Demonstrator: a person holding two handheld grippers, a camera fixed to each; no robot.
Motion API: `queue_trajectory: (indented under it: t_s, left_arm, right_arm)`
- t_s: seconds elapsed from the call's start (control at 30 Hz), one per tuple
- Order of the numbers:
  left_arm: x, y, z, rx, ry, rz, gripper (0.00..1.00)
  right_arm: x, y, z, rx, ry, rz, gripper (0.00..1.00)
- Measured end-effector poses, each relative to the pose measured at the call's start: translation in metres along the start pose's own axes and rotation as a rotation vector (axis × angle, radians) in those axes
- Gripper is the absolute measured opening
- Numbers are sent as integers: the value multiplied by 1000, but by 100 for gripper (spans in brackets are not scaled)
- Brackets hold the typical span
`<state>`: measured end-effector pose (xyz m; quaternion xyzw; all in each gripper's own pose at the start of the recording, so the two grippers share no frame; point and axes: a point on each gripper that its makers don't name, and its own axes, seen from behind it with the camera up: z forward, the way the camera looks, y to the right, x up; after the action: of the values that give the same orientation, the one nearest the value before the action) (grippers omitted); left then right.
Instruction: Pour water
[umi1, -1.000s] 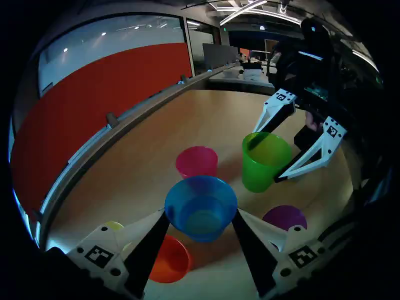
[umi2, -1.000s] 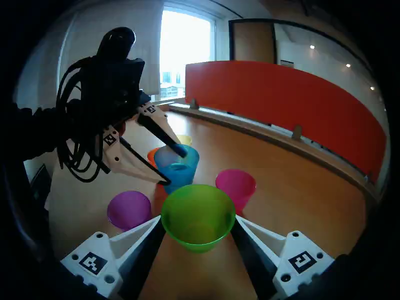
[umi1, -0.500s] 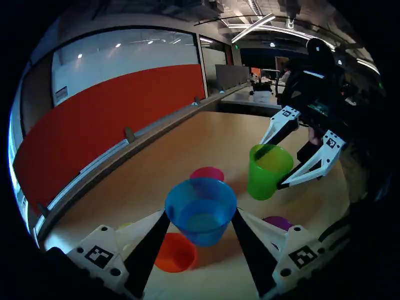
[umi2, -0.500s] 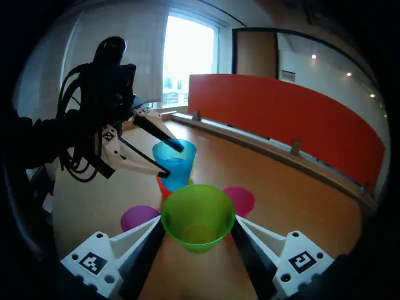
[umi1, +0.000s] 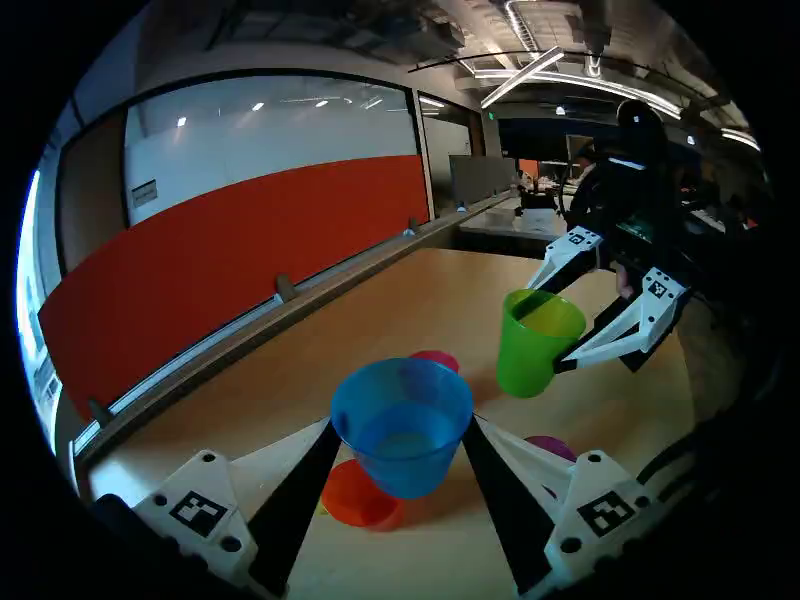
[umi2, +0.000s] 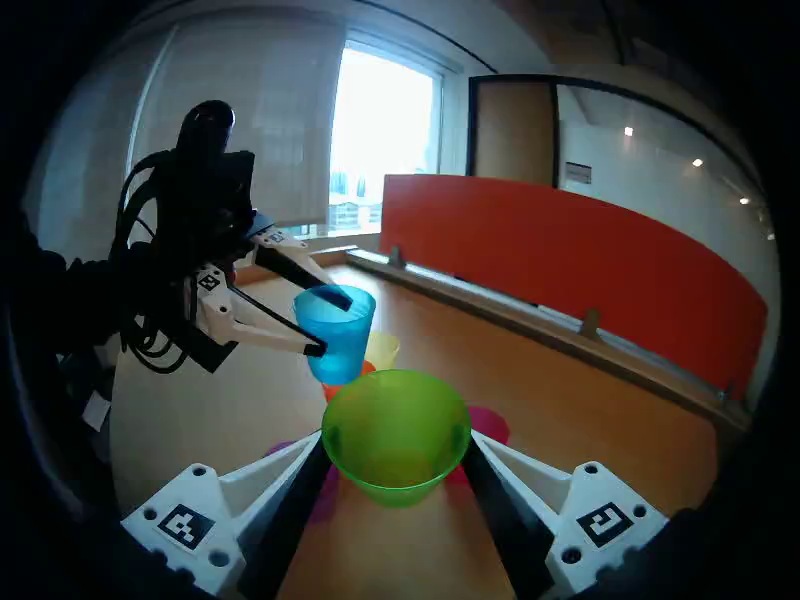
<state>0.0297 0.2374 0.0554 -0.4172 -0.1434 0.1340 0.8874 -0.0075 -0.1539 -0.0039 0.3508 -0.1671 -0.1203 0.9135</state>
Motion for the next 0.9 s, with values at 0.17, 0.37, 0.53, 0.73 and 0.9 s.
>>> queue_trajectory:
  t_s: [0.17, 0.37, 0.53, 0.73, 0.9]
  left_arm:
    - [1, -7, -11, 24, 17, -11, 85]
    - [5, -11, -23, 48, 43, -17, 85]
    - [8, -13, -32, 61, 63, -30, 85]
    - [12, -17, -45, 84, 92, -45, 85]
    - [16, -19, -55, 95, 121, -60, 85]
  right_arm:
    - [11, -4, 0, -1, 37, 7, 90]
    - [25, -6, 0, -9, 77, 7, 91]
    - [35, -8, -1, -12, 102, -1, 91]
    - [45, -10, -3, -17, 133, -3, 91]
    - [50, -11, -4, -19, 152, 3, 91]
